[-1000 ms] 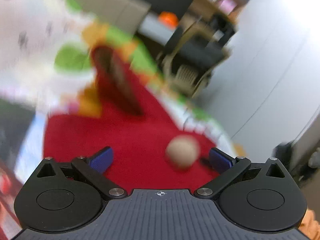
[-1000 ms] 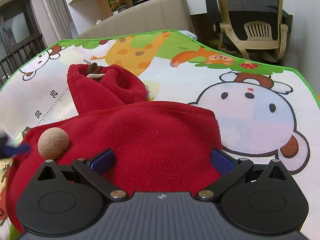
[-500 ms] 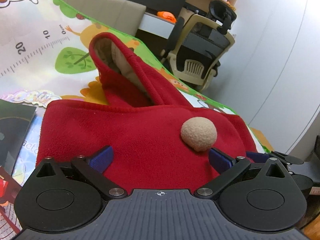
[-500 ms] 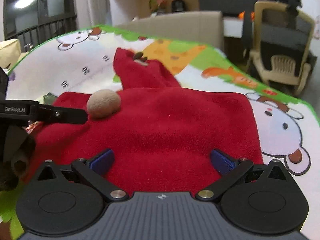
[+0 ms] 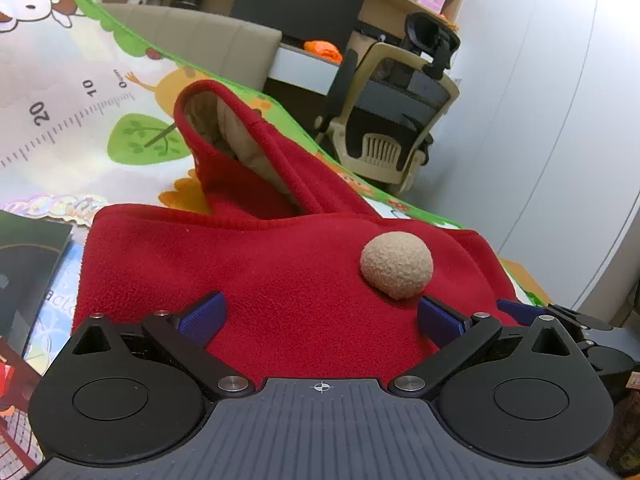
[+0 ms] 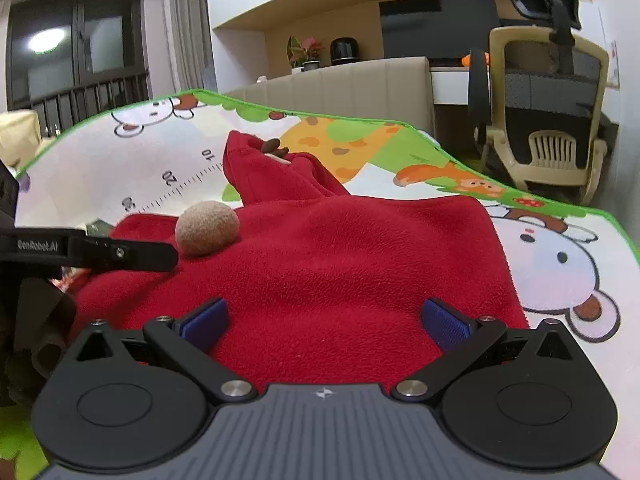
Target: Fold clothes
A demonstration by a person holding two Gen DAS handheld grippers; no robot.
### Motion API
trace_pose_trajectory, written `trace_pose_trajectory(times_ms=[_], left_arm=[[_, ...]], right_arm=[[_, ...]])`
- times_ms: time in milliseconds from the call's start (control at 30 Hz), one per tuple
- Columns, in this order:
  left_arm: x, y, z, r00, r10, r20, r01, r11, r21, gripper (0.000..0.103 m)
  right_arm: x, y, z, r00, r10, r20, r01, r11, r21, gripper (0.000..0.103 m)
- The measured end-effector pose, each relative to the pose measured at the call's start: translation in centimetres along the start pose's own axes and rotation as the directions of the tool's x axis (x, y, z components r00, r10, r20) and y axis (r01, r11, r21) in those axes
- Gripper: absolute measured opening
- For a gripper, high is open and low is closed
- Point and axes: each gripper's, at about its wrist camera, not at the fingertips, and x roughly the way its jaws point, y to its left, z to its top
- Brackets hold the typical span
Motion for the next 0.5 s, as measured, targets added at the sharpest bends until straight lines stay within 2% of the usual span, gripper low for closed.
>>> trace_pose_trajectory(times_ms=[200,367,500], left_arm=[[-0.5,-0.3,-0.5,0.999,0.017,0.038,-0.017,1.000,0.008,0.103],[-1.3,-0.1,-1.0,0.995,0.027,0.092,-0.024,0.999,-0.027,0.103],[-1.2,-0.8,-1.0,0.995,0.062,0.084,-0.061,0.998,-0.008,0.103]], right_arm=[[0.1,-0.3,0.1,1.000,0.011,0.003,-0.011,1.000,0.009,0.103],[0.1,-0.3,0.1,1.000,0.009,0.002,-0.009,1.000,0.003,0.103],[0.1,-0.3,0.2,1.000,0.010,0.002,-0.010,1.000,0.003,0.103]])
